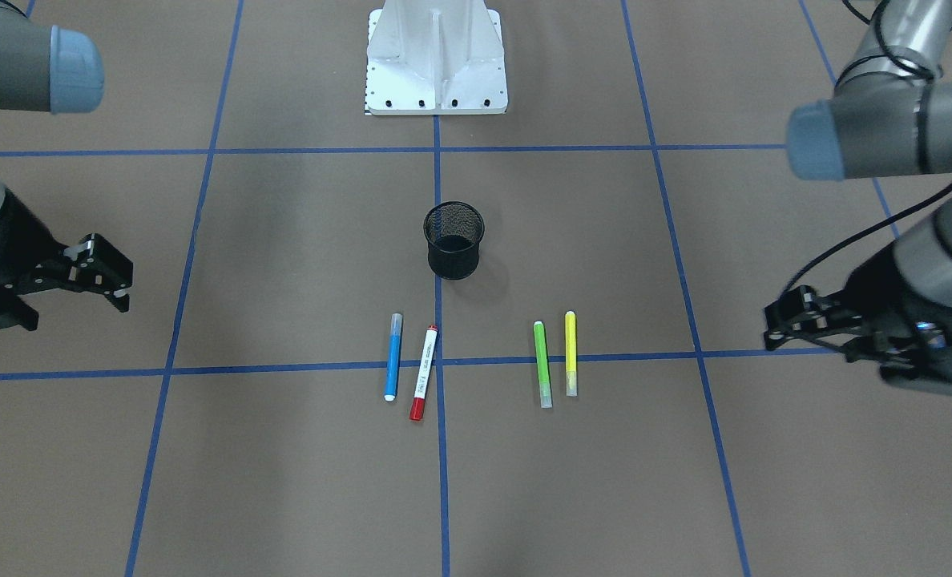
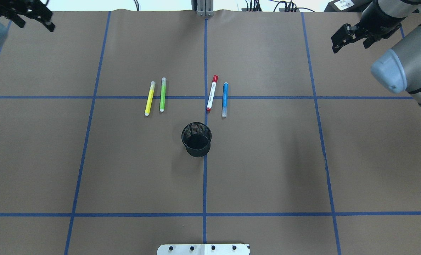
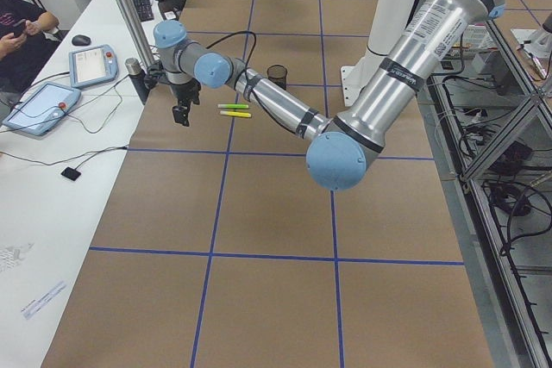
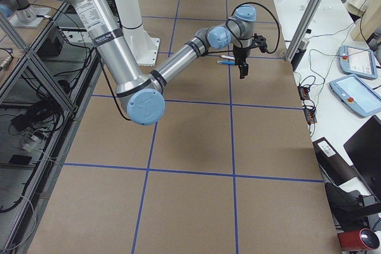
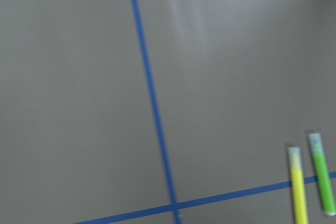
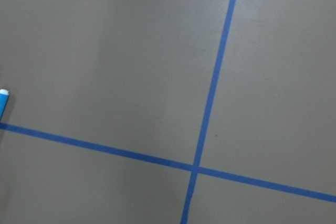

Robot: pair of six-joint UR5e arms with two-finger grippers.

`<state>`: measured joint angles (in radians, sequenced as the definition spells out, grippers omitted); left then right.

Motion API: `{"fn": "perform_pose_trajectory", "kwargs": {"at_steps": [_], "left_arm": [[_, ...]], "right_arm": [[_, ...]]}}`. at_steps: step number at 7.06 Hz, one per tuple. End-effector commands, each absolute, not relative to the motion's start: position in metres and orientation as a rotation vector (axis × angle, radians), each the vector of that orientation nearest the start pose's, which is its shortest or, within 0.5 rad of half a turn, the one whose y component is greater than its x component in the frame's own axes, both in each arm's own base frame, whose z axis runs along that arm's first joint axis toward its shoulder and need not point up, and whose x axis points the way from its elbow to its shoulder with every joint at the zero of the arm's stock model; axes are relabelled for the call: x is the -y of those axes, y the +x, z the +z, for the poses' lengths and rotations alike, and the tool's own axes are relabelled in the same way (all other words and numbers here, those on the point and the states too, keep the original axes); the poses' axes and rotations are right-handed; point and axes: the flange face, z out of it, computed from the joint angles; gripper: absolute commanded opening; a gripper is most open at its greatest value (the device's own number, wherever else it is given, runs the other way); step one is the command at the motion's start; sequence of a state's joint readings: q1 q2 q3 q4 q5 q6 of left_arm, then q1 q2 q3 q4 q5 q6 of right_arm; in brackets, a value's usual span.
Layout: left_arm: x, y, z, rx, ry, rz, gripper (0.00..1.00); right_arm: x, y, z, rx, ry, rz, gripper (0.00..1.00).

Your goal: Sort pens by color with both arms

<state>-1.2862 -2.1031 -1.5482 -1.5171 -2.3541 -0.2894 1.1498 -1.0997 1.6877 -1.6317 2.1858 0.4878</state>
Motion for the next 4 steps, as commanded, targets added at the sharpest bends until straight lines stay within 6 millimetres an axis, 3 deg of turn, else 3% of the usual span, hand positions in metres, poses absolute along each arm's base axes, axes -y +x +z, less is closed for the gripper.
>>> {"fn": "perform_pose_trajectory", "kwargs": {"at_steps": [1,2,3,4], "left_arm": [[0.655,0.026,0.42,-0.822,0.278,0.25,0.99],[0.644,-0.011,0.448,-0.8,0.302,0.28,0.99],[0.628,-0.049,0.481,-0.779,0.32,0.315,0.99],[0.61,-0.084,0.488,-0.81,0.336,0.277,0.99]], "right_arm": [[0.664,-0.139,0.423,0.789,0.187,-0.146,0.99],[0.675,-0.105,0.449,0.791,0.199,-0.171,0.99],[0.665,-0.068,0.483,0.775,0.209,-0.202,0.99],[0.658,-0.03,0.501,0.768,0.218,-0.178,0.99]]}}
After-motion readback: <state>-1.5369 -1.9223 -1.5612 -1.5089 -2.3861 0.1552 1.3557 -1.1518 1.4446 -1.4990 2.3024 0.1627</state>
